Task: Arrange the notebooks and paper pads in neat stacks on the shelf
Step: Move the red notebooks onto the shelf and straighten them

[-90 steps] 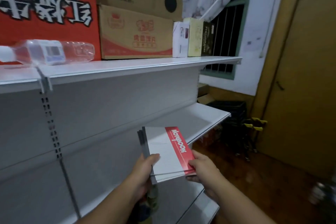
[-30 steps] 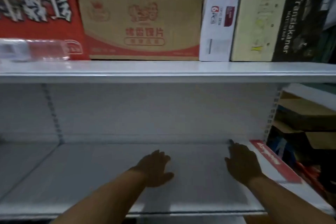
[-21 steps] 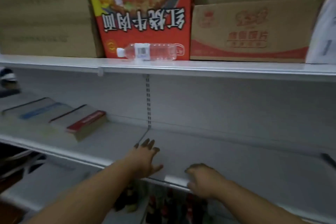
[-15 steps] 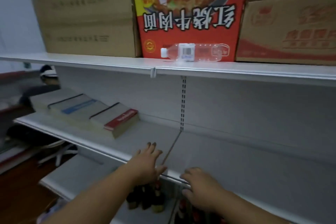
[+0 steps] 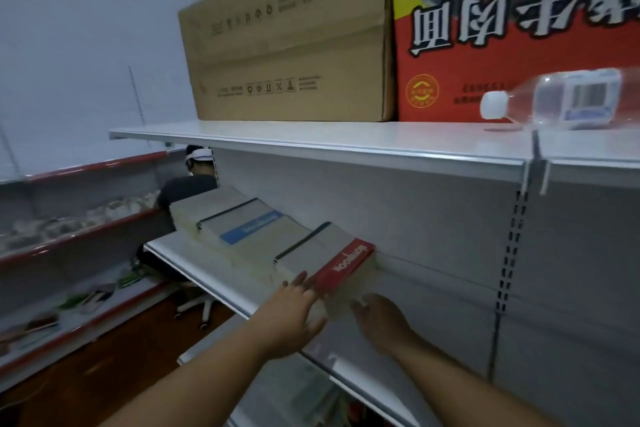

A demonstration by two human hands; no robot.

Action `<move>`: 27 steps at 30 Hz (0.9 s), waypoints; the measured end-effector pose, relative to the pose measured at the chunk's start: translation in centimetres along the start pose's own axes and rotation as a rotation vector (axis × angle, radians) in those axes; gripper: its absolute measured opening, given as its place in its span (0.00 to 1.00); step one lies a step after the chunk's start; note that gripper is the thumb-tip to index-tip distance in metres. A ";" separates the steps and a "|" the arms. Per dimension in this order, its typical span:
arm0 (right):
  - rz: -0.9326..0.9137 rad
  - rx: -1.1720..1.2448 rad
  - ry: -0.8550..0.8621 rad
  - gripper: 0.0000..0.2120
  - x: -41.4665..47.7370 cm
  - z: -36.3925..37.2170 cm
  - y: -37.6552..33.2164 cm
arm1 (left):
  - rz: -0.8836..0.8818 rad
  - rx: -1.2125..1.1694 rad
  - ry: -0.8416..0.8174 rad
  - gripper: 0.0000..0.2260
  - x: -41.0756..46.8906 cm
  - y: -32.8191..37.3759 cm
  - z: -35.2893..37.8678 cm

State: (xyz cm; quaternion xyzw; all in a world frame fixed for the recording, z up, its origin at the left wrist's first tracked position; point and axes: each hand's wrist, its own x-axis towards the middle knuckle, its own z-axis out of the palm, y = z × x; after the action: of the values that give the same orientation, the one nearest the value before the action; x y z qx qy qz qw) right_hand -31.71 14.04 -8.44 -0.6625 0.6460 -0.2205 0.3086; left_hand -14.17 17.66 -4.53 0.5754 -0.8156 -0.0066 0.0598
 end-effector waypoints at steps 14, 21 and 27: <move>0.256 0.487 0.147 0.11 4.8 1.6 -3.5 | -0.161 -0.716 0.355 0.08 7.4 -12.3 -1.1; 0.108 0.679 0.309 0.11 2.5 3.5 -9.5 | -0.279 -1.591 -0.286 0.12 8.4 -14.7 -2.6; 0.072 0.050 0.444 0.18 5.3 5.7 -11.0 | -0.220 -1.789 -0.262 0.20 9.8 -18.3 -0.6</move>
State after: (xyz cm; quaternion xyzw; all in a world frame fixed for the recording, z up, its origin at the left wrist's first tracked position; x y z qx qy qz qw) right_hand -19.52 9.24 -5.45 -0.5663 0.7156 -0.3657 0.1828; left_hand -0.16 2.30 -4.54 0.3836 -0.4469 -0.7079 0.3899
